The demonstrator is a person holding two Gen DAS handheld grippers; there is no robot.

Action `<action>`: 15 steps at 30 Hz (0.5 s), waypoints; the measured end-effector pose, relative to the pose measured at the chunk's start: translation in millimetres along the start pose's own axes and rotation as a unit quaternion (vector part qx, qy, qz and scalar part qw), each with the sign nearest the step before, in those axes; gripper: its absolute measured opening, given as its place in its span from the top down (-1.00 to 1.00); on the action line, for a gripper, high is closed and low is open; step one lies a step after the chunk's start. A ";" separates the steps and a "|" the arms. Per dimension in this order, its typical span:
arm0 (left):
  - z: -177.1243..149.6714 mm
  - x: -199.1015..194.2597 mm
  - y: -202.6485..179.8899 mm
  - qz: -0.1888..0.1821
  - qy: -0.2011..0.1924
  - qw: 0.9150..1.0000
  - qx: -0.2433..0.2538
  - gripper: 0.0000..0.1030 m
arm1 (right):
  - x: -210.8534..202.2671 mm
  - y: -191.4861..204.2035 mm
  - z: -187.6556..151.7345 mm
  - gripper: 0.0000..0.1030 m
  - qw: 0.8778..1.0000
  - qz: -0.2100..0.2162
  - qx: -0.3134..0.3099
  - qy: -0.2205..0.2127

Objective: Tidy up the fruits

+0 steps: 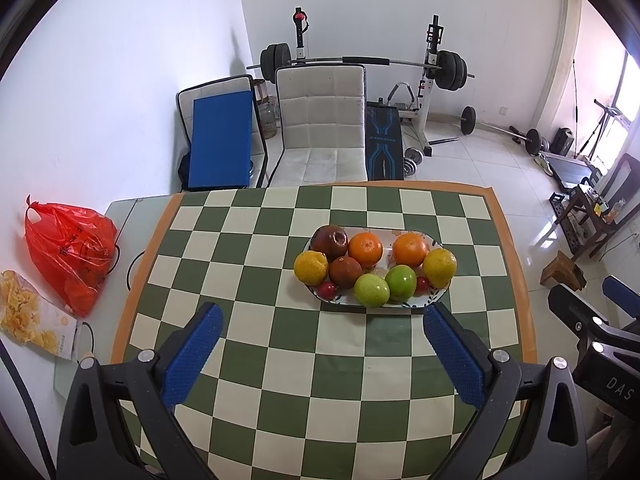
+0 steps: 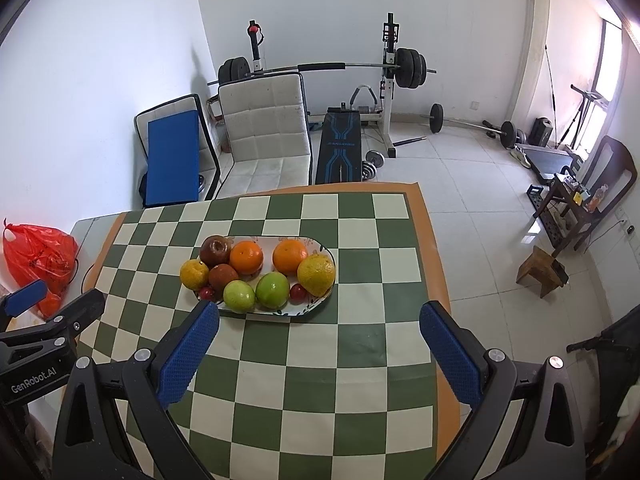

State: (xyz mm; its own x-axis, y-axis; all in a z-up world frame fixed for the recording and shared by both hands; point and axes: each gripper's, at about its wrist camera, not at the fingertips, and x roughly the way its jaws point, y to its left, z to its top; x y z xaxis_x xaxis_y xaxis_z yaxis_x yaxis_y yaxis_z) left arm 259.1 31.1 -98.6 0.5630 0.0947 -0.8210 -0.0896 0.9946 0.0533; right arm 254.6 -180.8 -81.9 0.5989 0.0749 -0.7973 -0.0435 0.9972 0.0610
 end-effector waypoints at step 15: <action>1.4 -0.4 0.8 -0.003 0.000 1.000 0.001 -0.99 | 0.0 -0.1 0.4 -0.99 1.000 0.000 0.000 0.001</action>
State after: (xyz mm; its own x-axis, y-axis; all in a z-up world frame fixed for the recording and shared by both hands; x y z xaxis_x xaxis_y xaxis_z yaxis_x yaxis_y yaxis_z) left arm 260.0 32.0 -97.4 0.5634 0.0896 -0.8213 -0.0842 0.9952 0.0507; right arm 254.9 -180.8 -81.6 0.5980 0.0742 -0.7980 -0.0436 0.9972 0.0600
